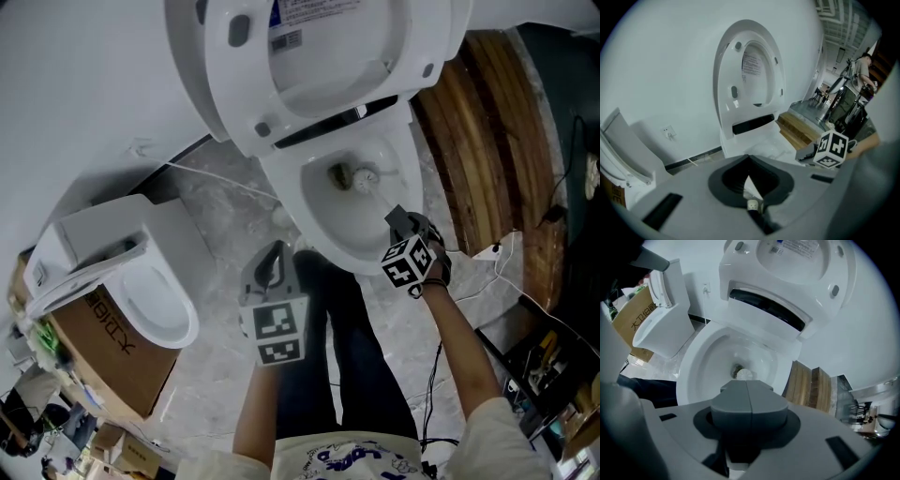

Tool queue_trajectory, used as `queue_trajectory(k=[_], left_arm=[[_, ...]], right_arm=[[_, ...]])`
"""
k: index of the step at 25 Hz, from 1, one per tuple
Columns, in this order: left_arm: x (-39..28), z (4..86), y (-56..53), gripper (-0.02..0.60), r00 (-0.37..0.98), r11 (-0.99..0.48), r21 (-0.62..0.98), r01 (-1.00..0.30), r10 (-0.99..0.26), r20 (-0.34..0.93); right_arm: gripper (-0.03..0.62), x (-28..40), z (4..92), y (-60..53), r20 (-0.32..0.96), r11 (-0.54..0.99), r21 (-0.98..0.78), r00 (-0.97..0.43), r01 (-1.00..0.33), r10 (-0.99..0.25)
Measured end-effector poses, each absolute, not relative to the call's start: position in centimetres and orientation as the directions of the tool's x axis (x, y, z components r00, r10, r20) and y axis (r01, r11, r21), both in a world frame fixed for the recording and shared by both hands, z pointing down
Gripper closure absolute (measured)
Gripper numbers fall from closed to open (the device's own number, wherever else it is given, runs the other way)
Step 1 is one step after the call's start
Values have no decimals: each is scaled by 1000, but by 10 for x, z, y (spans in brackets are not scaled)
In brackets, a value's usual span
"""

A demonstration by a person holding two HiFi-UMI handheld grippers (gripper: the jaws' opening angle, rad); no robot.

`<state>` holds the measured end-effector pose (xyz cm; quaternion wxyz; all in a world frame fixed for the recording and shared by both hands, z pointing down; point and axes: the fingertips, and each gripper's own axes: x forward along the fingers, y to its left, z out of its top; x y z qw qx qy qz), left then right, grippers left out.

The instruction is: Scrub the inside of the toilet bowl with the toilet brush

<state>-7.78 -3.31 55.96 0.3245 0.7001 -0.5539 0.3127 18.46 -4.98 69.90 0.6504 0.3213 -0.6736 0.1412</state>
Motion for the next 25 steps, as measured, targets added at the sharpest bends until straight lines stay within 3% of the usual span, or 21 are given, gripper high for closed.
queue_trajectory(k=[4, 12, 25], left_arm=[[-75, 560, -31, 580, 195, -171, 117, -978, -570, 798], [-76, 560, -33, 580, 195, -162, 122, -979, -573, 796], [-84, 559, -32, 580, 182, -135, 126, -983, -579, 795]], right_arm=[[427, 176, 701, -66, 963, 722, 231, 46, -652, -267], [422, 158, 698, -92, 954, 488, 172, 21, -856, -299], [425, 152, 695, -89, 956, 430, 99, -34, -897, -290]])
